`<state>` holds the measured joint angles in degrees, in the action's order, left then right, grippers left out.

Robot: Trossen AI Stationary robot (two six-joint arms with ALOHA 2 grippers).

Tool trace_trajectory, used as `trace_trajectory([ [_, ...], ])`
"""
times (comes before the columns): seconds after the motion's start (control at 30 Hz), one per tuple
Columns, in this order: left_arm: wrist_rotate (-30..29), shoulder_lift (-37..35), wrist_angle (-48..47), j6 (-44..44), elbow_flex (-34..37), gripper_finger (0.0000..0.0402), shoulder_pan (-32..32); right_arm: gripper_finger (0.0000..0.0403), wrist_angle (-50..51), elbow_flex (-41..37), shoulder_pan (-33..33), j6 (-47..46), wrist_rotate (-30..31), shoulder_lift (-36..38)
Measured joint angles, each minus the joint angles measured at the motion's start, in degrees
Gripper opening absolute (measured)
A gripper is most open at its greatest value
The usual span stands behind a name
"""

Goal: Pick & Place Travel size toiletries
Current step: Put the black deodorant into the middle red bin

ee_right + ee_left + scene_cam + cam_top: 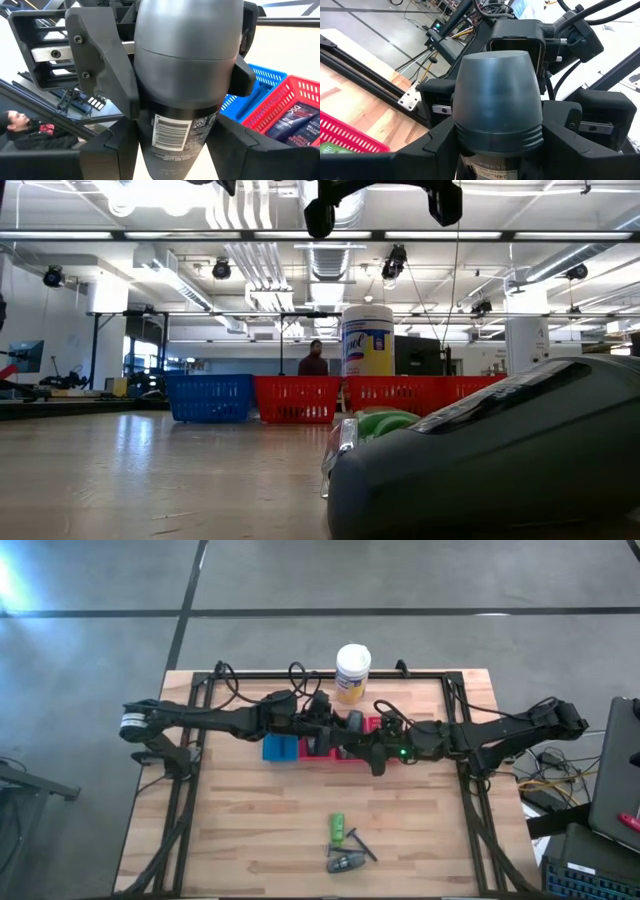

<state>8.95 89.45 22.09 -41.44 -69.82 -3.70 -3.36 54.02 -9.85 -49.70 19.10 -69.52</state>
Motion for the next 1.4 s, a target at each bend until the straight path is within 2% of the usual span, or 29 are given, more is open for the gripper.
trace_trajectory([
  [0.1,0.1,0.1,0.0,0.9,0.0,0.022,0.0,0.0183,0.2,0.0,0.0,0.3,0.1,0.0],
  [0.3,0.7,0.2,-0.1,2.0,0.0,0.0273,0.0,0.0183,0.2,0.0,0.0,0.5,0.4,0.0],
  [0.47,2.1,-0.4,-3.2,2.1,0.0,0.0287,0.0,0.0183,1.1,0.0,0.0,0.4,0.4,-0.1],
  [0.6,2.1,-2.7,-10.0,3.8,0.0,0.0287,-0.1,0.0183,4.3,0.0,0.0,-1.0,0.3,-0.1],
  [0.77,2.1,-8.7,-20.4,8.2,0.0,0.0288,-0.3,0.0183,6.6,0.0,0.3,-2.5,0.6,-0.1],
  [0.9,-2.1,-14.4,-32.2,10.9,0.0,0.0289,-0.3,0.0183,11.0,0.0,2.7,-8.4,-0.3,0.0],
  [1.0,-7.2,-18.5,-38.2,11.4,0.6,0.0291,-0.3,0.0183,18.0,-0.2,7.4,-13.1,-4.2,-0.8],
  [1.1,-10.2,-22.0,-39.6,11.2,2.8,0.0289,-0.3,0.0183,21.6,-0.7,12.9,-13.6,-9.5,-3.1],
  [1.23,-12.7,-25.3,-39.7,9.7,6.5,0.029,-0.3,0.0183,21.2,-0.7,19.0,-13.3,-16.8,-9.5],
  [1.4,-13.5,-27.8,-39.7,8.2,10.8,0.029,-0.3,0.0207,21.6,-0.6,22.1,-13.5,-21.1,-18.1],
])
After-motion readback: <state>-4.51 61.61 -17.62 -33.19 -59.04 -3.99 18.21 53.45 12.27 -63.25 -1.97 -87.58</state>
